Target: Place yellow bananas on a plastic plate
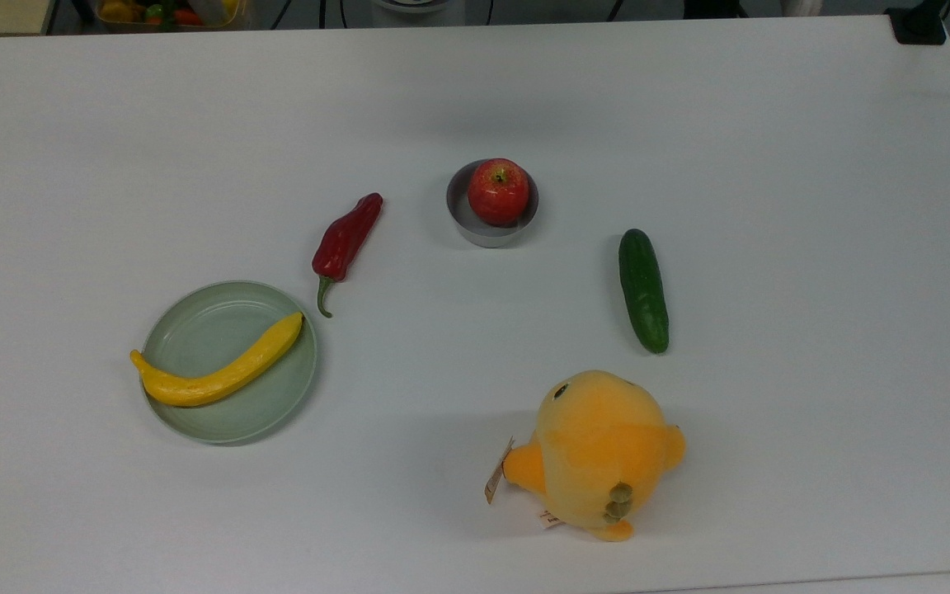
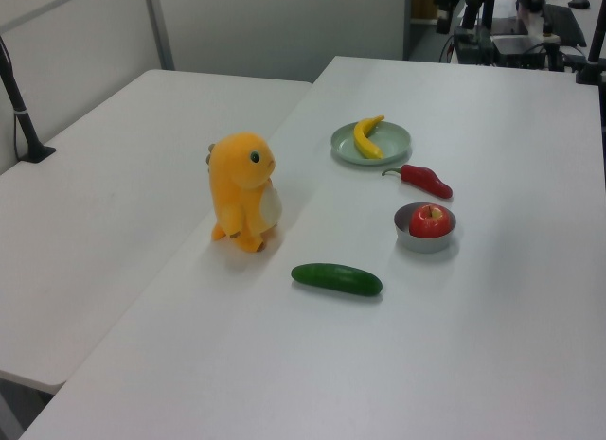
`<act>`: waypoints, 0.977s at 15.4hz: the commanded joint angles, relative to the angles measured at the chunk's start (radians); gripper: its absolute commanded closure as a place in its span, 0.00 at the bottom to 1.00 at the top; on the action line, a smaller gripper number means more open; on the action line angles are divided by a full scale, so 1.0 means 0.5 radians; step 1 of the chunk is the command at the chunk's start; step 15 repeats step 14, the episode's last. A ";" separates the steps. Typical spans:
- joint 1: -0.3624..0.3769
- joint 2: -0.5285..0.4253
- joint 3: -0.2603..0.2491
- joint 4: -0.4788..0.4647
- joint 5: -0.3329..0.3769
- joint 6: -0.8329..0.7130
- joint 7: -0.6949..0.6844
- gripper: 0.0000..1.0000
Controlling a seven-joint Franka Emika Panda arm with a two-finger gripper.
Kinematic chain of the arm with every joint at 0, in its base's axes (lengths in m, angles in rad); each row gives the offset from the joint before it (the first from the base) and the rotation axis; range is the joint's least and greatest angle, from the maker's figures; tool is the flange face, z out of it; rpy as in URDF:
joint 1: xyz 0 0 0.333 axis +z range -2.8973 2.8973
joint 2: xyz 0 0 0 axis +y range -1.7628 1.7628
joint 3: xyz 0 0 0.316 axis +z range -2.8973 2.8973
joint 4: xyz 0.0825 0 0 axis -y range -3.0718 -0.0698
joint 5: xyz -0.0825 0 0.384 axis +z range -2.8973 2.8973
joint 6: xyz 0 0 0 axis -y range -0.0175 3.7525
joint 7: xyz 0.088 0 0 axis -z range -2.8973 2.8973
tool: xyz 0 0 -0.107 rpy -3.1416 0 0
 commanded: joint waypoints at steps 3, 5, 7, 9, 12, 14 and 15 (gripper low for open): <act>-0.106 -0.034 0.162 -0.103 -0.097 0.013 -0.461 0.00; -0.125 -0.013 0.211 -0.124 -0.195 0.166 -0.517 0.00; -0.125 0.003 0.212 -0.170 -0.226 0.267 -0.560 0.00; -0.131 0.009 0.212 -0.180 -0.205 0.277 -0.661 0.00; -0.135 -0.003 0.212 -0.177 -0.205 0.256 -0.668 0.00; -0.135 -0.003 0.212 -0.177 -0.205 0.252 -0.667 0.00; -0.135 -0.003 0.212 -0.177 -0.205 0.252 -0.667 0.00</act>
